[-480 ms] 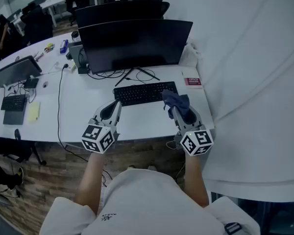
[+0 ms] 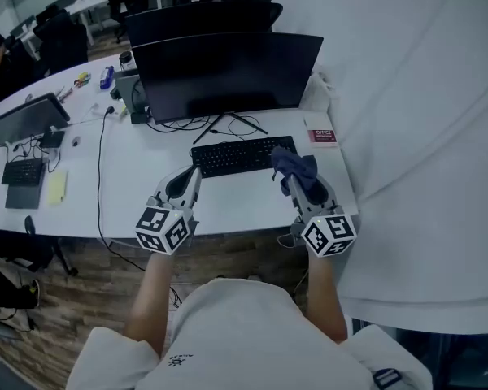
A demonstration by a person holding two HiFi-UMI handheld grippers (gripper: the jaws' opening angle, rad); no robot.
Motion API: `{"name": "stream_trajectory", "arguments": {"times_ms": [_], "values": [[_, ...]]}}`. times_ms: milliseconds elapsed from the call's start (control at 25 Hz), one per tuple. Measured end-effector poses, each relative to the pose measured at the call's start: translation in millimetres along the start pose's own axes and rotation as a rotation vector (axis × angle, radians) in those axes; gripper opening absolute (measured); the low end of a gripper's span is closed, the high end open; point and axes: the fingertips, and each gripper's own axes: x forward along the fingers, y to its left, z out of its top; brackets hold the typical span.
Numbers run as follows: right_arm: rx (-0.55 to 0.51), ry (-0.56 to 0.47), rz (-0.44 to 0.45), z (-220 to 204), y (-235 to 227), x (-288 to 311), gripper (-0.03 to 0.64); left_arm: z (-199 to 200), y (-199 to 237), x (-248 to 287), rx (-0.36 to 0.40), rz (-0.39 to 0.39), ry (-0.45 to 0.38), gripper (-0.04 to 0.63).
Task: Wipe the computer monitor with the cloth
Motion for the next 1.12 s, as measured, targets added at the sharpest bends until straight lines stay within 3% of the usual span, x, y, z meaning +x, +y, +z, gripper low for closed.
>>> {"name": "stream_trajectory", "arguments": {"times_ms": [520, 1120], "values": [[0.047, 0.002, -0.061, -10, 4, -4, 0.155, -12, 16, -9, -0.011, -0.036, 0.034, 0.006], [0.068, -0.002, -0.015, -4, -73, 70, 0.155, -5, 36, 73, 0.002, 0.013, 0.039, 0.006]]}}
